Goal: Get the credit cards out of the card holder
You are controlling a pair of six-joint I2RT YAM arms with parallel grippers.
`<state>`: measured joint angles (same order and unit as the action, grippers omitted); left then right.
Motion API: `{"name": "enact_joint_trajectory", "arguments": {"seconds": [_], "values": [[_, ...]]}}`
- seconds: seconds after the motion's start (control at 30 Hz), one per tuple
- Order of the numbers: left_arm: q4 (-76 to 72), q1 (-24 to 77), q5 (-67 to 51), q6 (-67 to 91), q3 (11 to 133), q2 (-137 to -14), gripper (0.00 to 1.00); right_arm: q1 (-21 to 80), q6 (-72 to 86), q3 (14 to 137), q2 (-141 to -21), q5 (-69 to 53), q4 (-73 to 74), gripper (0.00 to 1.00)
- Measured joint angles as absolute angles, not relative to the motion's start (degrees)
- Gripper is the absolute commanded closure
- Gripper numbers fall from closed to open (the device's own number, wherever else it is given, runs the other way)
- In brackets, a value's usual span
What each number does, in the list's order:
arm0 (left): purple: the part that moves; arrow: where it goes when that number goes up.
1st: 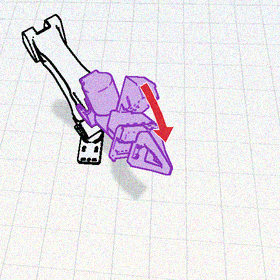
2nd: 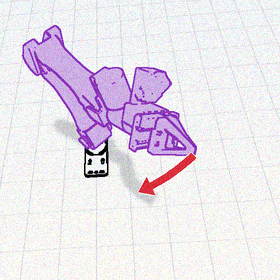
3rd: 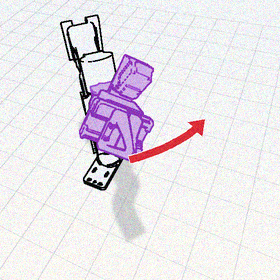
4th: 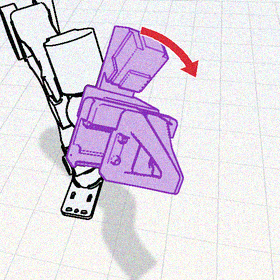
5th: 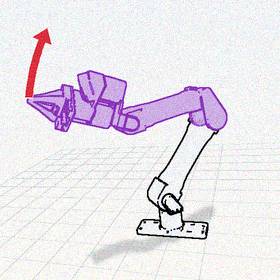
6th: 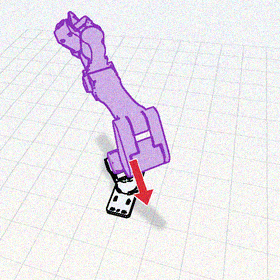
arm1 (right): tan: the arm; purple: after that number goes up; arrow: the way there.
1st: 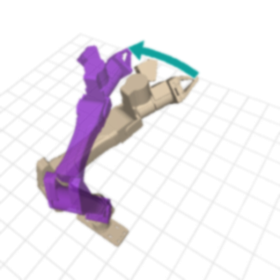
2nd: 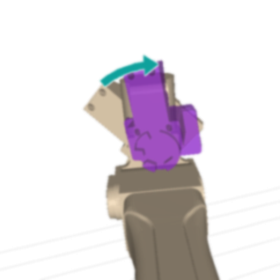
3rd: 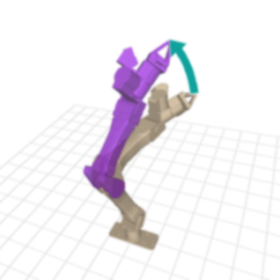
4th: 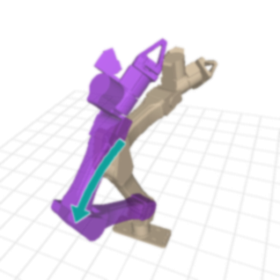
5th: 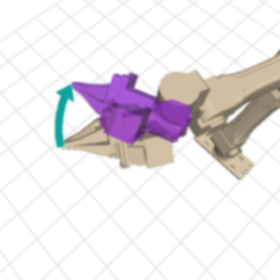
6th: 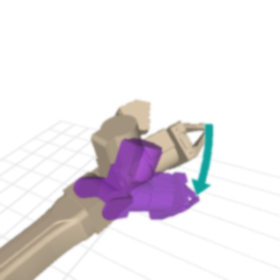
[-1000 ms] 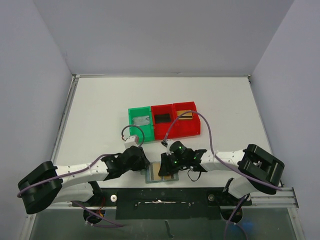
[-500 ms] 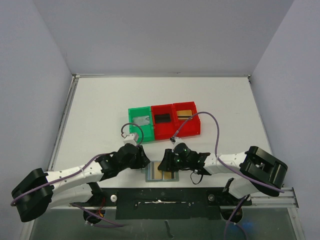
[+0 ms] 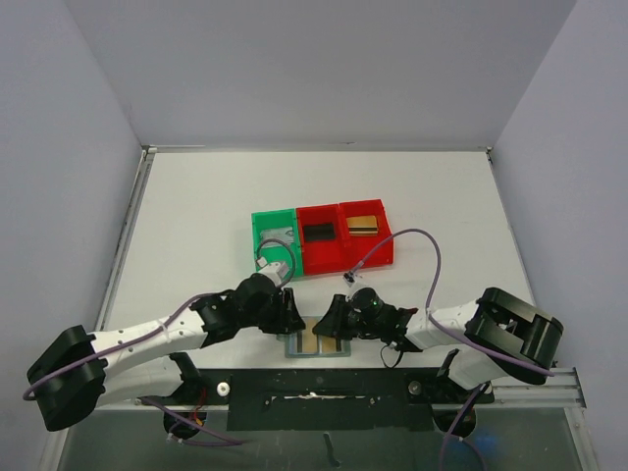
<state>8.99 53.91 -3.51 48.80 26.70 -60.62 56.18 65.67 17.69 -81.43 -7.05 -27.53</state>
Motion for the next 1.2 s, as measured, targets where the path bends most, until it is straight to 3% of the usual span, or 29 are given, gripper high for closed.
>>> {"name": "enact_joint_trajectory", "arguments": {"seconds": [0.23,0.33,0.5,1.0,1.2], "values": [[11.0,54.6,-2.7,49.1,26.6,-67.4,0.64,55.9,66.1,17.6,-82.3,-8.1,-28.6,0.80],[10.2,54.9,-2.1,49.6,26.0,-68.1,0.71,55.8,65.5,17.7,-82.3,-8.7,-28.6,0.89],[9.9,55.0,-0.6,50.6,25.4,-68.0,0.73,55.8,63.8,18.8,-82.3,-10.2,-26.9,1.00],[7.6,55.2,1.3,52.5,23.4,-66.5,0.75,48.6,60.6,13.3,-70.2,-15.7,-22.7,0.98],[7.6,55.2,2.1,52.5,23.1,-65.6,0.68,47.5,60.2,12.2,-69.3,-16.5,-21.3,0.98]]}}
